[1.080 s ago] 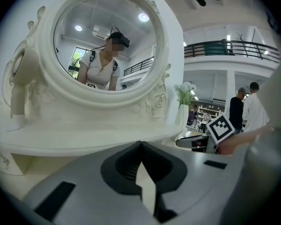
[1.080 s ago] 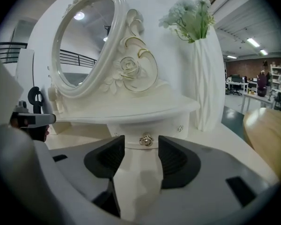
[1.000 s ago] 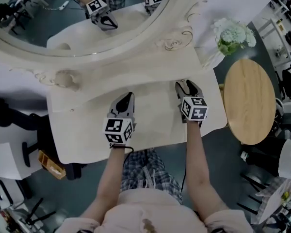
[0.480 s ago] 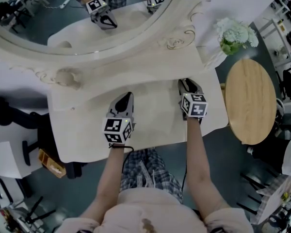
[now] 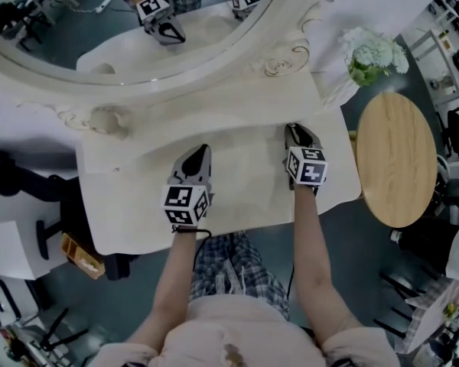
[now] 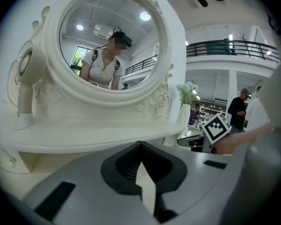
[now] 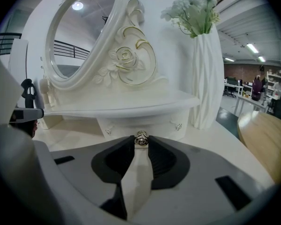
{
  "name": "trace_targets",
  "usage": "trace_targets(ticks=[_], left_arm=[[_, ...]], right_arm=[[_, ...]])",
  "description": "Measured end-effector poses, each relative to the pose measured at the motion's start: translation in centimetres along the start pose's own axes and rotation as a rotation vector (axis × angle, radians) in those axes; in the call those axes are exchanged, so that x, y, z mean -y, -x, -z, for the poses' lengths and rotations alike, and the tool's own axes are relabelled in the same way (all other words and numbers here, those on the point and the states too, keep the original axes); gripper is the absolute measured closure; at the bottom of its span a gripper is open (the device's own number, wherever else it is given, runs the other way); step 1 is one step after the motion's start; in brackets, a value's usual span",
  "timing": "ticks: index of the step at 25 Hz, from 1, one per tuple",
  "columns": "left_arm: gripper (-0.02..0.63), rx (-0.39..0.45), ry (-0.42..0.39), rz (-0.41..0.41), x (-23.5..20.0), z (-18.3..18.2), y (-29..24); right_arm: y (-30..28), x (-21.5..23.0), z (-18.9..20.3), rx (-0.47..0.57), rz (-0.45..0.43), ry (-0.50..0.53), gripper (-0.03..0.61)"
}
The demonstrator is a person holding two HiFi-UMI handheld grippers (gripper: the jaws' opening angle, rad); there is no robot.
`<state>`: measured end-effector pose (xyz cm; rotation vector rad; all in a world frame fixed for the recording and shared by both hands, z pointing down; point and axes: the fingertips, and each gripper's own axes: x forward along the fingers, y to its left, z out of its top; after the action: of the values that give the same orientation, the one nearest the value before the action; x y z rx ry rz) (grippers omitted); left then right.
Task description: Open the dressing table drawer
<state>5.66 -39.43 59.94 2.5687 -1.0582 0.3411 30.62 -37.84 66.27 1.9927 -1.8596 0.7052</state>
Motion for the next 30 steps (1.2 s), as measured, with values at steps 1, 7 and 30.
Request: trace_targets(ticks=[1, 7, 30], left_arm=[[0.588, 0.000, 0.001, -0.001, 0.0, 0.0, 0.1], [0.588, -0.002, 0.005, -0.002, 0.1, 0.3, 0.3], [0.588, 0.012, 0.009, -0.014, 0.9, 0.2, 2.2]], right_arm=[[0.2, 0.0, 0.1, 0.002, 0.002, -0.002, 0.472], [1.0, 0.0, 0.7, -0.003, 0.002, -0.002, 0.472], [4.5, -0.1, 2.9, -0.011, 0.003, -0.013, 0.472]])
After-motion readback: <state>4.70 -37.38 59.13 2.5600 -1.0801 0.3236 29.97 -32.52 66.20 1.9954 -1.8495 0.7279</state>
